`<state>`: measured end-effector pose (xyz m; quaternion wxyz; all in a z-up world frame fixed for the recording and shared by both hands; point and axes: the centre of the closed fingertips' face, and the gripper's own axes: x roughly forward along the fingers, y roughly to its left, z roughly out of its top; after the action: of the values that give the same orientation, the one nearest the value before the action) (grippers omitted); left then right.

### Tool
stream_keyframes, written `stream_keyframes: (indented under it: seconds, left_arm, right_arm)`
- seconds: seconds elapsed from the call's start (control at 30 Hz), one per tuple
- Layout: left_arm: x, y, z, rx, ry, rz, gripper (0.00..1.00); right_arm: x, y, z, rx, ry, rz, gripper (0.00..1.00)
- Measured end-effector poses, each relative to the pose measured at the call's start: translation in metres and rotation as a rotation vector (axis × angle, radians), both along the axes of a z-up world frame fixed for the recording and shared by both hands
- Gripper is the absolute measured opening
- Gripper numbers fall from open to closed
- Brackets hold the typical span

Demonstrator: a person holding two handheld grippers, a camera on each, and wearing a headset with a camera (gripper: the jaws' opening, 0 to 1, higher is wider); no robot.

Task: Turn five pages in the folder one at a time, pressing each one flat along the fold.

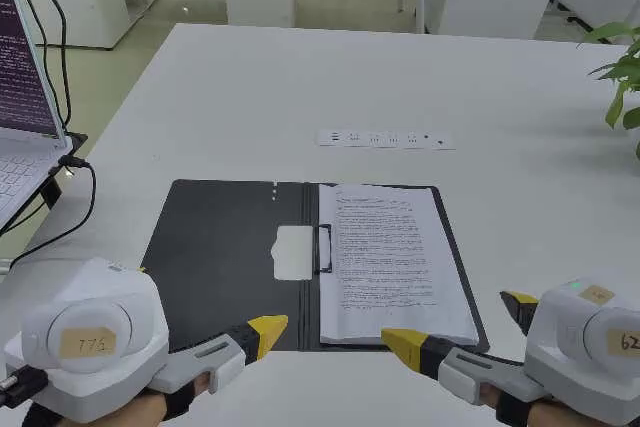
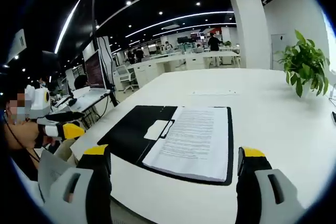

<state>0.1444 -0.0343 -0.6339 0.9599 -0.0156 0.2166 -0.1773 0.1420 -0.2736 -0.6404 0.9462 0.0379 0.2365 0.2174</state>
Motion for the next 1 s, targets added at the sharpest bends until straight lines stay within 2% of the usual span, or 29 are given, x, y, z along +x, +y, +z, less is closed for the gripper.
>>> stream_keyframes:
  seconds: [0.2, 0.43, 0.5, 0.67, 1.0]
  left_arm:
    - [-0.0009, -0.0028, 0.0012, -0.018, -0.006, -0.004, 0.99]
    - [-0.0010, -0.0048, 0.0004, -0.015, -0.002, -0.009, 0.99]
    - [-0.0002, -0.0051, 0.0026, -0.023, -0.013, -0.008, 0.99]
    - [-0.0019, -0.0065, -0.0002, -0.020, -0.003, -0.012, 0.99]
    - [-0.0047, -0.0045, -0.0019, -0.014, 0.004, -0.012, 0.99]
  right_arm:
    - [-0.0023, -0.0030, -0.0031, -0.010, 0.012, 0.000, 1.00]
    - [-0.0038, -0.0033, -0.0046, -0.014, 0.015, 0.002, 1.00]
    - [-0.0037, -0.0032, -0.0040, -0.014, 0.013, 0.000, 1.00]
    - [-0.0023, -0.0011, -0.0020, 0.006, 0.008, -0.004, 1.00]
    - [-0.0031, 0.0006, -0.0024, -0.001, 0.001, 0.001, 1.00]
